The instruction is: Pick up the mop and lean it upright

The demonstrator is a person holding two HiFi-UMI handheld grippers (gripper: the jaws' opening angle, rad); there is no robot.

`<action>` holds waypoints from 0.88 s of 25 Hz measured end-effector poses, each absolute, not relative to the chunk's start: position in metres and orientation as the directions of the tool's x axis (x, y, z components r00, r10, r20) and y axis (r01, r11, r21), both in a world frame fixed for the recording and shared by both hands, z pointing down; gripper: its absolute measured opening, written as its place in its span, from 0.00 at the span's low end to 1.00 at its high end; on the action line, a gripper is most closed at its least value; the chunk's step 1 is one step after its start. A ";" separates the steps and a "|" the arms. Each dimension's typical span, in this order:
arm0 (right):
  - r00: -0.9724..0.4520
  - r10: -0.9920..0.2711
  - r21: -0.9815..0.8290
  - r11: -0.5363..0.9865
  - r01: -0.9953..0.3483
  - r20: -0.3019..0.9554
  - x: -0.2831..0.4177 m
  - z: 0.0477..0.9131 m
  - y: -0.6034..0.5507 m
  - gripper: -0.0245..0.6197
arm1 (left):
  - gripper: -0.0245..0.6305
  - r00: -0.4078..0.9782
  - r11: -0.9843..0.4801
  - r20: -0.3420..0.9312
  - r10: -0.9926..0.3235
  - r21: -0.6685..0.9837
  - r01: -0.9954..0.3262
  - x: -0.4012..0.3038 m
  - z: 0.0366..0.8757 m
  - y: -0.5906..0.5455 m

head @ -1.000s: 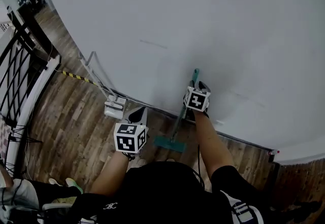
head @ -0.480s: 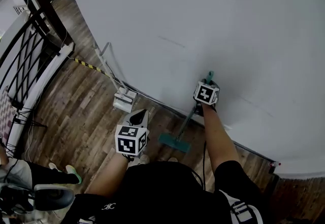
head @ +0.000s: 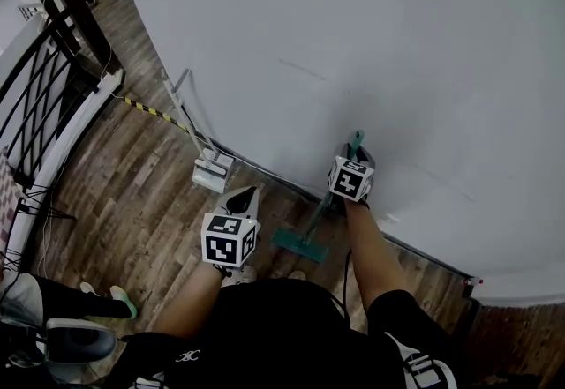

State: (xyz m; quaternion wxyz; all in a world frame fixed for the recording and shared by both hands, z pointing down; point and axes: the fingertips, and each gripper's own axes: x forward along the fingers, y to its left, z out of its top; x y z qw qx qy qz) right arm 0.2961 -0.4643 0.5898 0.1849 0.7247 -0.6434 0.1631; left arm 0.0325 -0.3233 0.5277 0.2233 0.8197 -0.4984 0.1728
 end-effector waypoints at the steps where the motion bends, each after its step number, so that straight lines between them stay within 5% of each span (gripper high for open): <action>1: 0.111 -0.875 0.059 -0.095 -0.994 0.471 0.291 0.589 -0.460 0.22 | 0.03 0.448 -0.407 0.505 -0.738 0.197 -0.892 0.033 0.528 -0.324; 22: 0.023 -0.917 0.098 0.017 -0.995 0.398 0.215 0.562 -0.327 0.21 | 0.04 0.532 -0.489 0.477 -0.700 0.223 -0.843 0.054 0.532 -0.325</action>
